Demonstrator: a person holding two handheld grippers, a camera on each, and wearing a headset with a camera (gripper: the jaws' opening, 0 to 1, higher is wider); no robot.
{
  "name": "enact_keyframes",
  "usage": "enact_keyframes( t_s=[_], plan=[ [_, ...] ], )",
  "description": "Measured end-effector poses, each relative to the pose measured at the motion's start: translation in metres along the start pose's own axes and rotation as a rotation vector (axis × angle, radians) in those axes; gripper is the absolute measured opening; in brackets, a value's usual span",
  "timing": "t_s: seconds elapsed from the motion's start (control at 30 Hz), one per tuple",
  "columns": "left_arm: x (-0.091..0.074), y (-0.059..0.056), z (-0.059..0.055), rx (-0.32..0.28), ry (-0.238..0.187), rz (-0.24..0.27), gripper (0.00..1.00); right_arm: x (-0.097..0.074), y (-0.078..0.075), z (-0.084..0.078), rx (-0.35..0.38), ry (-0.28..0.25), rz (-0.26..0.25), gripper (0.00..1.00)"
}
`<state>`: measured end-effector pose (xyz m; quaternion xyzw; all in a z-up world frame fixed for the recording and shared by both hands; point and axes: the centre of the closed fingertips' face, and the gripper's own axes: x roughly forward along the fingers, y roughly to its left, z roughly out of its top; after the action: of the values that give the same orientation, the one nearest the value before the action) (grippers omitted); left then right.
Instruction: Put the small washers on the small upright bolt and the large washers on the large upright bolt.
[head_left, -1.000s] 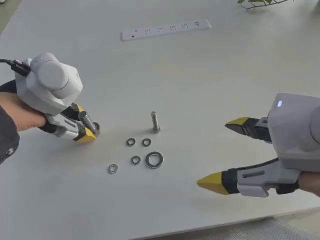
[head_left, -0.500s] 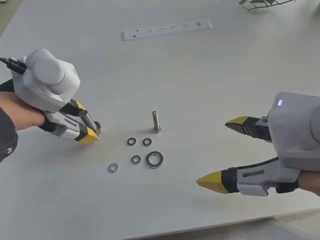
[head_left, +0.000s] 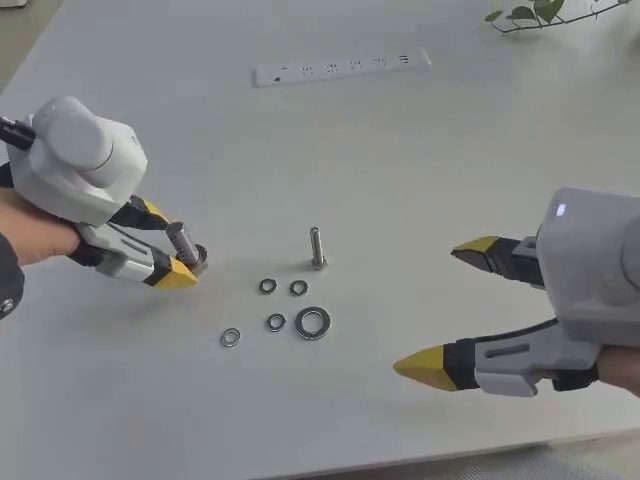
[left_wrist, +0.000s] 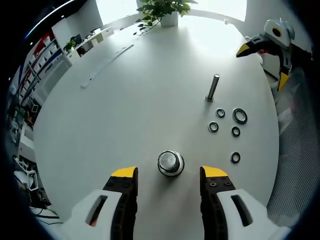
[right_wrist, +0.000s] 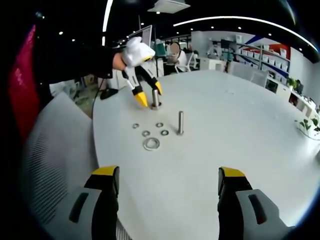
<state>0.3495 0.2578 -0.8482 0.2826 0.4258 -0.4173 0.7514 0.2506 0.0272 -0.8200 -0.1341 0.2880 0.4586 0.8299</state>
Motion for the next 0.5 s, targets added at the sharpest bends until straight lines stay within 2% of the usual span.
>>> enact_keyframes(
  t_s=[0.27, 0.33, 0.4, 0.5],
  plan=[
    [-0.015, 0.001, -0.011, -0.066, -0.05, 0.022, 0.5, 0.002, 0.004, 0.006, -0.019, 0.0, 0.008, 0.82],
    [-0.019, 0.002, -0.013, -0.079, -0.064, 0.04, 0.52, 0.002, 0.004, 0.007, -0.024, 0.003, 0.01, 0.82],
    [-0.021, -0.001, -0.015, -0.096, -0.072, 0.031, 0.52, 0.002, 0.005, 0.008, -0.028, 0.004, 0.012, 0.82],
    [-0.026, -0.002, -0.018, -0.116, -0.095, 0.047, 0.52, 0.001, 0.005, 0.01, -0.036, 0.003, 0.013, 0.82]
  ],
)
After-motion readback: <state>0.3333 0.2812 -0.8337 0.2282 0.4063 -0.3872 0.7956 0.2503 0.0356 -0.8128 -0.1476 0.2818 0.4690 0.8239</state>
